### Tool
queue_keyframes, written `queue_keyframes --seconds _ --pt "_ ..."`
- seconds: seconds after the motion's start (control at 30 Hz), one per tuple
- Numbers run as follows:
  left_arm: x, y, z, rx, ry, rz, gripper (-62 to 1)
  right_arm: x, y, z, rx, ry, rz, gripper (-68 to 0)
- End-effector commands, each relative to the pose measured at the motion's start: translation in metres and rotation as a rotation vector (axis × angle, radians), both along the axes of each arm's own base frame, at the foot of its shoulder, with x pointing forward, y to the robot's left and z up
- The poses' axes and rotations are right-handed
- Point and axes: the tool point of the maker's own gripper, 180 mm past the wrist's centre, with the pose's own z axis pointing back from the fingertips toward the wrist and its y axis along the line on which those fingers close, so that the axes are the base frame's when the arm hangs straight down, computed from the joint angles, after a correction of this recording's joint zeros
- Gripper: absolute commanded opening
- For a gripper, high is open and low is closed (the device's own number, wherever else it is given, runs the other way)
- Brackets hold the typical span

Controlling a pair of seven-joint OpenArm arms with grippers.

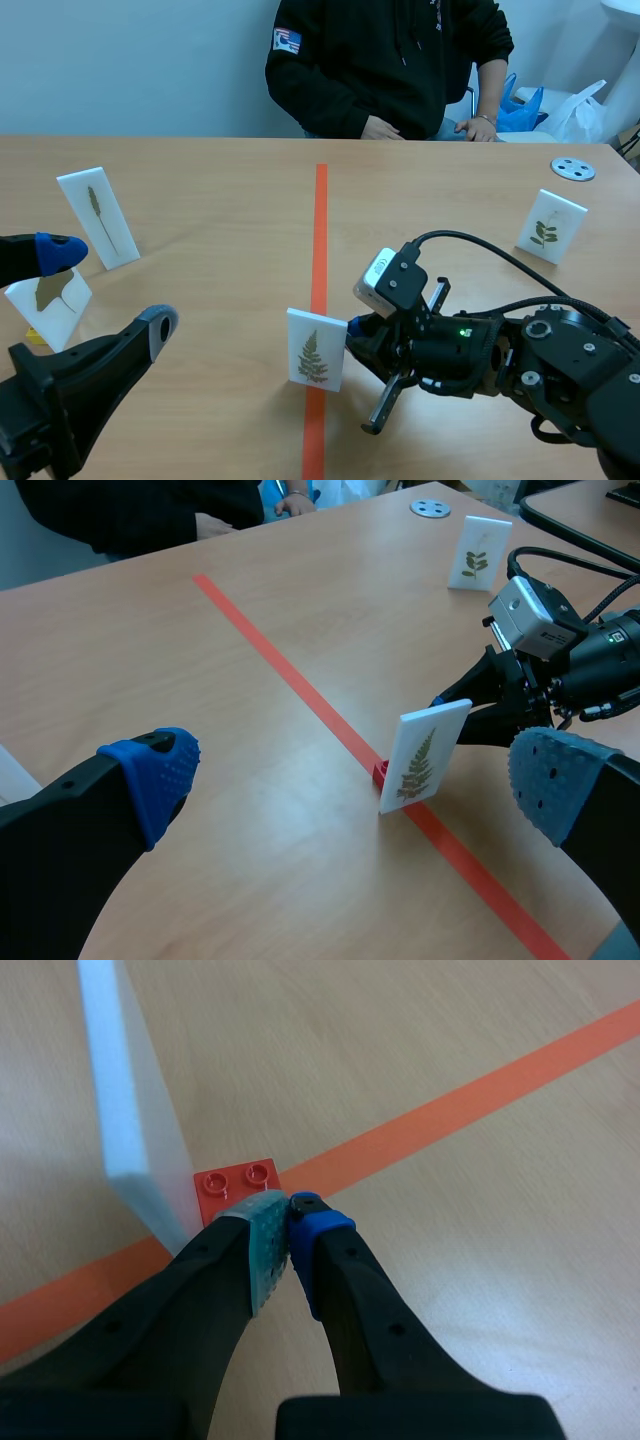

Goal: Sort the leaf by its shape. The table is split by an orange tape line. A compound leaf with several leaflets goes to the left side, a simple leaf with one blade goes to the right side. Return to the home posture when a red brick is placed on the table.

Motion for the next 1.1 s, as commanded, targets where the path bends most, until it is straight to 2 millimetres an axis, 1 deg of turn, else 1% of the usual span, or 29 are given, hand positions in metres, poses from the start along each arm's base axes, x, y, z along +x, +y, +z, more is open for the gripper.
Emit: queue_keyframes --seconds 0.0,0.9,1.07 --pt "0.0017 -0.0013 0.0060 -0.019 -0.020 0.002 1.4 0.0093 -0.0018 0.0114 0.025 -0.030 -0.009 -66.4" --pt "0.0016 -0.0013 0.0060 -0.019 -0.020 0.002 1.4 0.0095 -0.0010 0.0134 0.036 -0.036 -0.007 -66.4" --pt "0.0016 -0.0013 0.0060 -0.019 -0.020 0.002 1.4 0.0061 -0.0053 0.0180 0.036 -0.042 0.018 -66.4"
